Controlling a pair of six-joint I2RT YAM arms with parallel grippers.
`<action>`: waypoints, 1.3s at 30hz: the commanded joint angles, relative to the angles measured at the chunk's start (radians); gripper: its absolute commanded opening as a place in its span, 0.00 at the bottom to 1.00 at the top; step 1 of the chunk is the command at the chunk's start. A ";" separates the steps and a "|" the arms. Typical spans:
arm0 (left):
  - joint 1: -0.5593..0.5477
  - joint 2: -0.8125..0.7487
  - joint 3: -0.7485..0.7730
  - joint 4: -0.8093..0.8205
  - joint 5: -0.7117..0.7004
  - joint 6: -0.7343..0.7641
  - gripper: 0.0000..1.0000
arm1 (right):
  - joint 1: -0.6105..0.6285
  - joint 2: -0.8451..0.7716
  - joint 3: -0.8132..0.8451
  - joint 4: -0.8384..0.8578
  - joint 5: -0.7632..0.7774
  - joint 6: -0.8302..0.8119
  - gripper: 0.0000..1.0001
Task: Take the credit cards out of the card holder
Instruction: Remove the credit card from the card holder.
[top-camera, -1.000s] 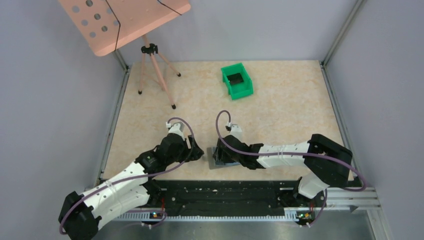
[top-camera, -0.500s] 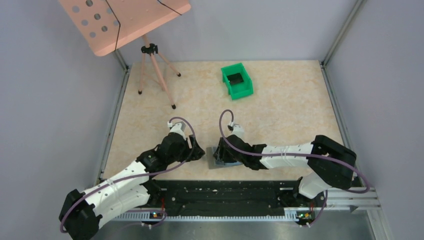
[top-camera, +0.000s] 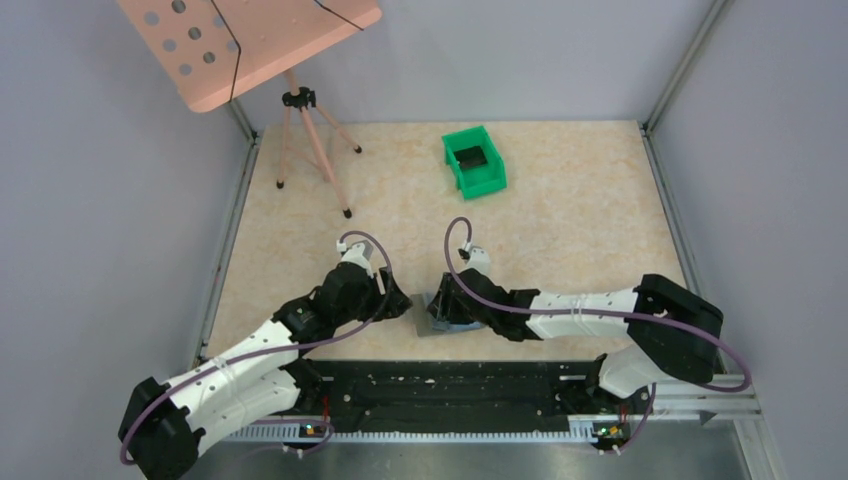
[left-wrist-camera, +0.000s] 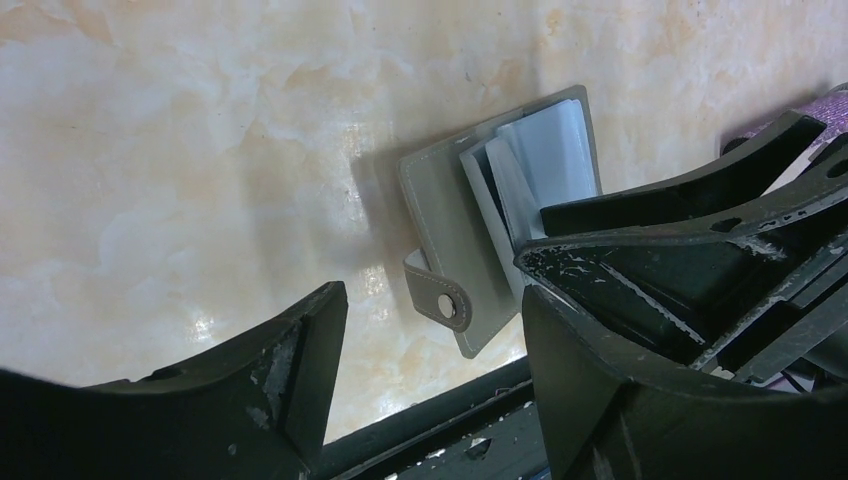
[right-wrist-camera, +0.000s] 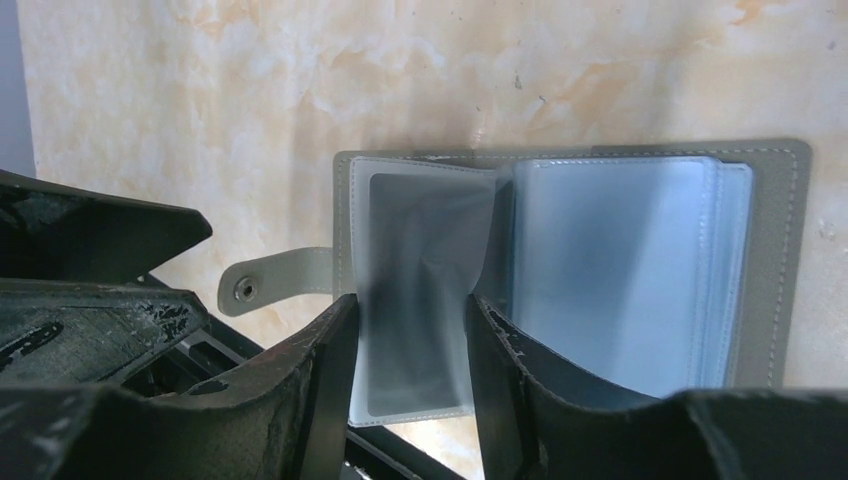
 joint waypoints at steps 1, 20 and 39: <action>0.002 0.002 0.041 0.043 0.002 -0.008 0.70 | -0.011 -0.048 -0.011 0.019 0.034 0.010 0.41; 0.002 0.001 0.043 0.042 0.008 -0.008 0.69 | -0.010 -0.097 -0.042 0.013 0.081 0.028 0.38; 0.002 0.103 0.053 0.111 0.131 0.013 0.52 | -0.038 -0.189 -0.170 0.164 0.042 0.079 0.29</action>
